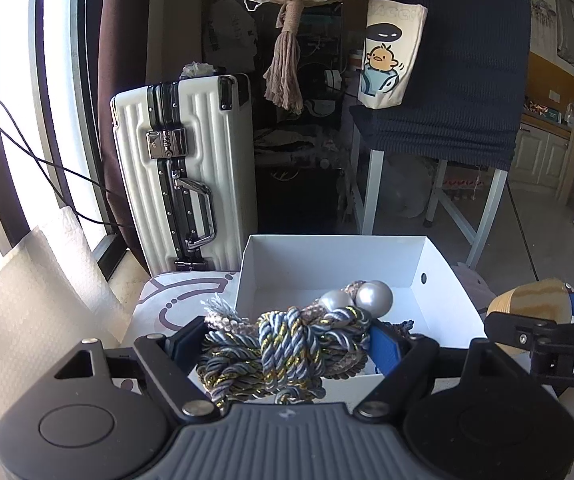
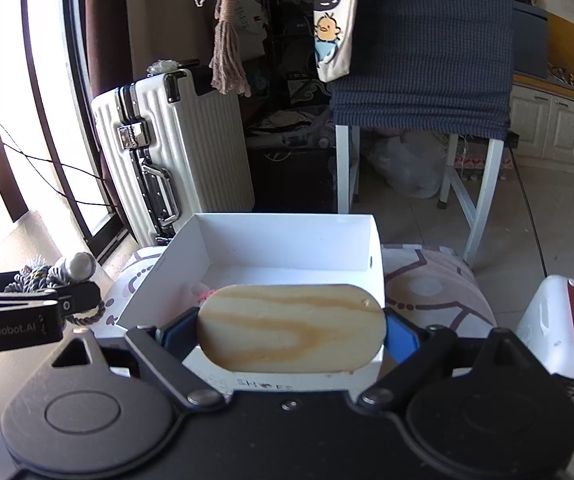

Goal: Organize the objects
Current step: 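Carry the rope knot over the box with the left tool while the right tool carries the plaque, then open the left tool to drop the rope knot in the box while the right tool releases the plaque, then withdraw both tools from the box toward the grey mouse and floral pouch, then grasp the grey crocheted mouse with the left tool while the right tool grasps the floral pouch, then lift and carry the mouse over the box with the left tool while the right tool carries the pouch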

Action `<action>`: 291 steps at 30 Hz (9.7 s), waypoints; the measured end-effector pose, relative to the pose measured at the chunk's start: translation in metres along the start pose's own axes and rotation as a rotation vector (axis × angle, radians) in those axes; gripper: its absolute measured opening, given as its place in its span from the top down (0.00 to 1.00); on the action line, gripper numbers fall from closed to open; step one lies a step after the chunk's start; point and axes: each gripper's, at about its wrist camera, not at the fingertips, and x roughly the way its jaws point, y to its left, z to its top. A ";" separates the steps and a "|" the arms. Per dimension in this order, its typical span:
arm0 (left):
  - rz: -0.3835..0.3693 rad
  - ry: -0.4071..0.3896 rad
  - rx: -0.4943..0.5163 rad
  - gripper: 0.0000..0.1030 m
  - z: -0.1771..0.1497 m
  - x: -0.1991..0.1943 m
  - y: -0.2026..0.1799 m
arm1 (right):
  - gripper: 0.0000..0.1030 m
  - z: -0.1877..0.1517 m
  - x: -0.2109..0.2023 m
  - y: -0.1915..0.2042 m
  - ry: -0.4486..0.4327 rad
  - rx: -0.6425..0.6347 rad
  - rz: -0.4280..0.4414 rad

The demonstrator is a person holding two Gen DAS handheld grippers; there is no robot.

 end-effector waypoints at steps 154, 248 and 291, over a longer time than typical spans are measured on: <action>-0.036 0.017 -0.010 0.00 -0.011 -0.031 0.016 | 0.00 -0.014 -0.043 -0.005 -0.122 -0.052 -0.115; -0.122 0.616 0.115 0.40 -0.113 0.165 0.085 | 0.00 -0.123 0.179 0.054 0.512 -0.374 0.286; -0.217 0.242 0.125 0.49 -0.037 0.033 0.020 | 0.16 -0.024 0.040 0.029 0.200 -0.183 0.231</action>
